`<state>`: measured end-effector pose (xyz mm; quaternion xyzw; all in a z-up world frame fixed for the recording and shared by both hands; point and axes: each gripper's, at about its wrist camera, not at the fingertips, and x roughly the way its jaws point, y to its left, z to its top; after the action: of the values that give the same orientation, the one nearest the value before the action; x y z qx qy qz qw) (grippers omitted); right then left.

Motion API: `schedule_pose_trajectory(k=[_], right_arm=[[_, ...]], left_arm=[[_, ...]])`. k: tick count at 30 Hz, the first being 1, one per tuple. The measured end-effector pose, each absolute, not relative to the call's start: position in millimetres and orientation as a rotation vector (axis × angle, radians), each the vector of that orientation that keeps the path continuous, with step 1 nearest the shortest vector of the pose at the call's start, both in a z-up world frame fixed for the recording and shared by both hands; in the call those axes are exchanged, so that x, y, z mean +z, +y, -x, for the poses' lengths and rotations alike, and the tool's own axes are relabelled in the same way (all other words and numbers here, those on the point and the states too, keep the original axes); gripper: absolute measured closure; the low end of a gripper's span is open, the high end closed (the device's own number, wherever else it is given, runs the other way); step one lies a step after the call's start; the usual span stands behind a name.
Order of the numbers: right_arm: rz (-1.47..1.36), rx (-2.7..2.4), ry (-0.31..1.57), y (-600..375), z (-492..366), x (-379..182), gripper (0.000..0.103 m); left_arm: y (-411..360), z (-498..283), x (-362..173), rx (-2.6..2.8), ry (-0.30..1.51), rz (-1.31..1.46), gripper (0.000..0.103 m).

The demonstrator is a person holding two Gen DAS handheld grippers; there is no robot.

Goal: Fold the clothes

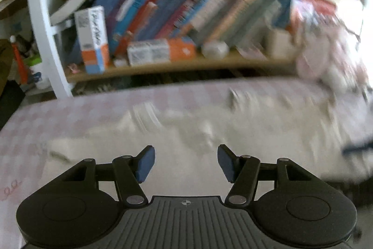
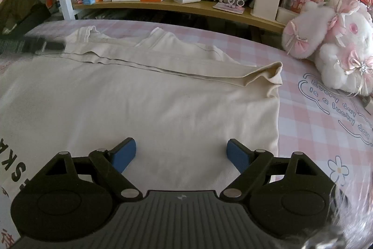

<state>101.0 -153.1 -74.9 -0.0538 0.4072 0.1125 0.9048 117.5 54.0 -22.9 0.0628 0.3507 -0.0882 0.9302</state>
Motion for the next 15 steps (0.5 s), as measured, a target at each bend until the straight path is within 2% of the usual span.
schedule_pose_trajectory(k=[8, 10, 15], right_arm=[[0.016, 0.161, 0.804, -164, -117, -57, 0.025], [-0.031, 0.126, 0.805, -176, -131, -53, 0.029], [-0.198, 0.107, 0.887, -203, -170, -61, 0.034]], left_arm=[[55, -119, -35, -0.187, 0.747, -0.177, 0.043], [64, -128, -35, -0.175, 0.756, -0.153, 0.043], [84, -140, -37, -0.160, 0.771, -0.108, 0.043]])
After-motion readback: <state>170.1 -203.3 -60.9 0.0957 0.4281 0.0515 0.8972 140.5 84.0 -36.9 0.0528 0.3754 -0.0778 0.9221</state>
